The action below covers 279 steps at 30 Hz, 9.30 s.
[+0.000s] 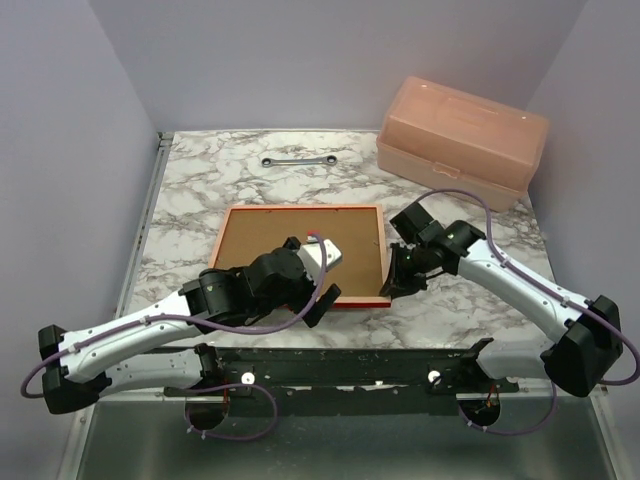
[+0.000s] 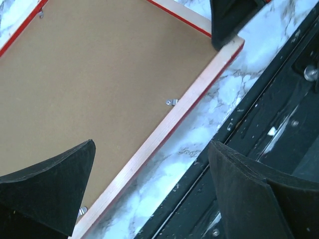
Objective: Put the photo into the frame
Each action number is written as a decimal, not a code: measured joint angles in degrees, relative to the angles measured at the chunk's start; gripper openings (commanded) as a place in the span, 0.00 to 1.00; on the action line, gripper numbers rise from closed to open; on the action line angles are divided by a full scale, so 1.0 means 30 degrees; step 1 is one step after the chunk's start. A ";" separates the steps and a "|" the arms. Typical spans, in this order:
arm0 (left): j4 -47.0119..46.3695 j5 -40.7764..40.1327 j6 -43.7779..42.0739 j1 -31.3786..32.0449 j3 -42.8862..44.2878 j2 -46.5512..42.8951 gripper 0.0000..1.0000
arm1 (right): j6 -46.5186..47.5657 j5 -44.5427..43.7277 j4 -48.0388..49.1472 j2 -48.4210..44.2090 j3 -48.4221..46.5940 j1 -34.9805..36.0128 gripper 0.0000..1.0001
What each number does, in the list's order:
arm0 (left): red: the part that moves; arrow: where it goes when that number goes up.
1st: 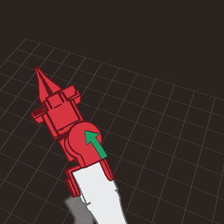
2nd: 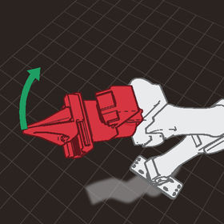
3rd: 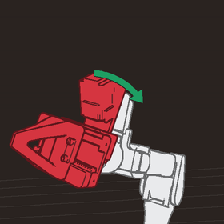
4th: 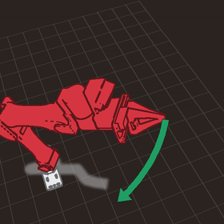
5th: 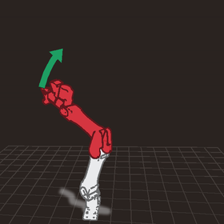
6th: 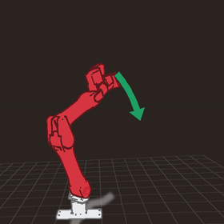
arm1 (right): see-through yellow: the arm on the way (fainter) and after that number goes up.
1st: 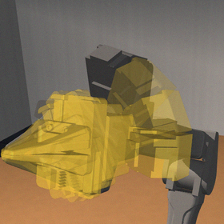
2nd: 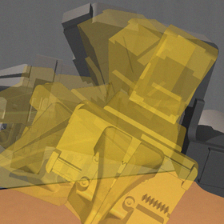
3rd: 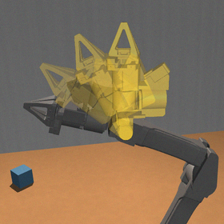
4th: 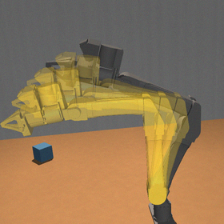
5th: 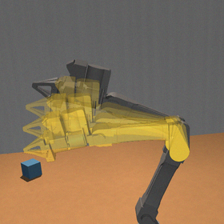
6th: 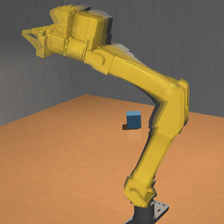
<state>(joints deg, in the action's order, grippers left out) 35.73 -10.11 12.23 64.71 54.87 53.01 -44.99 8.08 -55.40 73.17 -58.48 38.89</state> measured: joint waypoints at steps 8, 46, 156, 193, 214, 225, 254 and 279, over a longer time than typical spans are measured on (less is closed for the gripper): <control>0.1443 -0.2659 -0.1894 0.2798 0.0678 0.1880 0.92 | -0.0051 0.0466 -0.0627 -0.0036 -0.1508 0.0000 0.00; 0.5217 -1.2167 -0.3963 0.6331 0.1647 0.6062 0.03 | 0.0670 0.0284 0.1377 -0.4087 -0.4262 -0.0073 1.00; -0.1158 0.0328 0.6972 -0.0969 0.3177 -0.0219 0.95 | 0.4160 0.8480 1.8440 -0.4459 0.6280 -0.4940 0.01; 0.0692 0.2980 1.3559 -0.6841 -0.4758 0.1049 0.98 | 0.2900 0.3534 1.5912 -0.0823 1.0360 -0.7737 1.00; 0.2215 0.2987 1.4994 -1.1417 -0.8633 -0.0758 0.98 | 0.4488 0.3359 1.4200 0.3206 0.6186 -0.7737 1.00; -0.0561 0.5654 1.4826 -1.3340 -1.0207 -0.0758 0.97 | 0.4503 0.6448 1.6007 0.5071 0.5486 -0.7752 0.97; -0.1909 0.7344 1.1081 -1.3580 -0.4029 0.9202 0.96 | 0.2535 0.7002 1.4936 -0.2033 1.1198 -0.8131 0.95; -0.1749 0.5231 0.8269 -1.2407 0.4051 1.6072 0.96 | 0.1122 0.8400 1.1205 -0.4554 1.2509 -0.4991 0.89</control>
<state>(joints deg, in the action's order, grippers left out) 30.48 5.58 37.04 27.49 67.02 101.23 -41.63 33.28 -21.78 59.51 -20.95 23.92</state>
